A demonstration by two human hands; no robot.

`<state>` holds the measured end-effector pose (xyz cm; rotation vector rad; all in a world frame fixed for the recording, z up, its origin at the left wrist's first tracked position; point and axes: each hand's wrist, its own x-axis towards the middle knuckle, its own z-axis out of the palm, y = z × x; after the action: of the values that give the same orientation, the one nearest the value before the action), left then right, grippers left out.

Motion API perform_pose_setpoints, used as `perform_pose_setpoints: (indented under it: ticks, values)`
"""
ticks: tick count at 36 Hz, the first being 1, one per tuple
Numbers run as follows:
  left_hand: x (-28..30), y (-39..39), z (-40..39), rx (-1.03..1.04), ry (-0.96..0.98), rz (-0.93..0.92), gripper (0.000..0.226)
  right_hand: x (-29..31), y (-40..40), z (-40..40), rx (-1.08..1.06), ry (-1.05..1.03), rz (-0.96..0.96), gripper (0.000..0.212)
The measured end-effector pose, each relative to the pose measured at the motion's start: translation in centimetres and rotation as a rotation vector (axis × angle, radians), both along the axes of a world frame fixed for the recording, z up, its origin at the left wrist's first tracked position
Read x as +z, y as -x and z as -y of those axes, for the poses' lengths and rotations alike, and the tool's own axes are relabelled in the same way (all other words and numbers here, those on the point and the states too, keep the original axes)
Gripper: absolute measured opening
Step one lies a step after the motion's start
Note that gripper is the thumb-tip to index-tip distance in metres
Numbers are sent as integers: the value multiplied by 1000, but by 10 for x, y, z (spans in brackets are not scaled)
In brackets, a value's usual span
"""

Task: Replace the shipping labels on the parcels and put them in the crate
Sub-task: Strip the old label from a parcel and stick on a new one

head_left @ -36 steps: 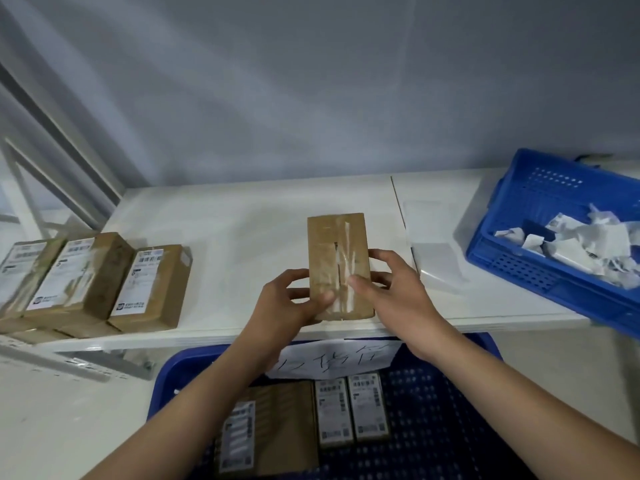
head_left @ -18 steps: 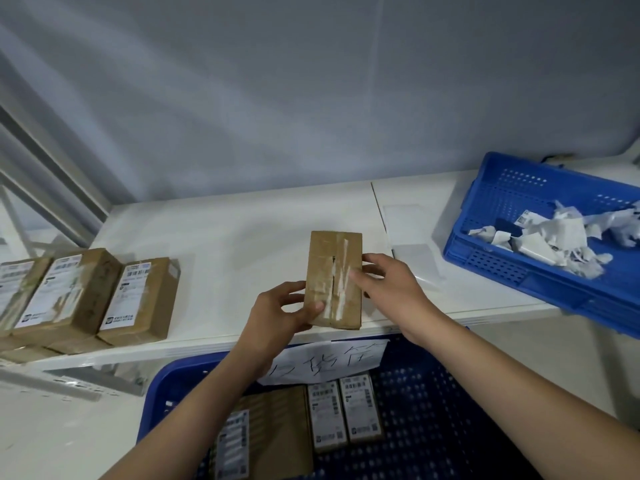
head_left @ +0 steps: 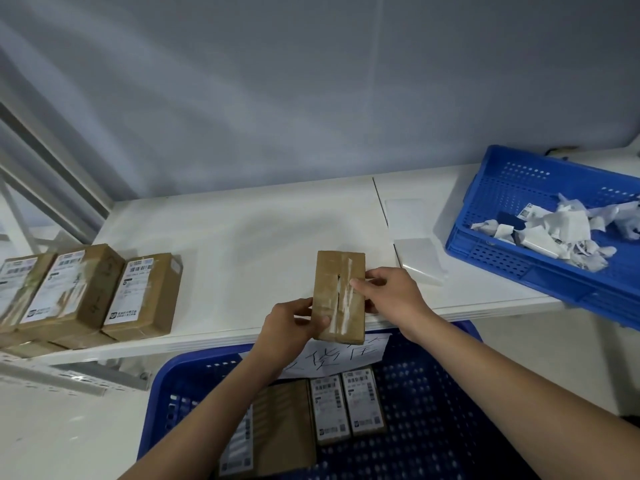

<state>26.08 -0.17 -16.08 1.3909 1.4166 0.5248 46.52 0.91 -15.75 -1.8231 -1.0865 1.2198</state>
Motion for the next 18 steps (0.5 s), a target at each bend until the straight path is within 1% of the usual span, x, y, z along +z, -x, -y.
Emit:
perform_pose_setpoints:
  ticks: [2,5,7,11,16,18]
  values:
    - [-3,0,0,-16,-8,-18,35,-3,2,0,6,9,14,18]
    - [-5,-1,-1,-17,8,-16,34,-9,4,-2,-1,16,47,25]
    - [-7,-2,-1,-16,30,-2,31,-12,5,-3,-9,13,68,31]
    - [-8,-4,-2,-10,63,62,21,-11,8,-4,-3,-8,136,34]
    - [-8,-4,-5,35,100,144,26,-13,5,-6,-10,-12,114,40]
    - [-12,-5,-5,83,109,152,31,-13,6,-5,0,-22,78,33]
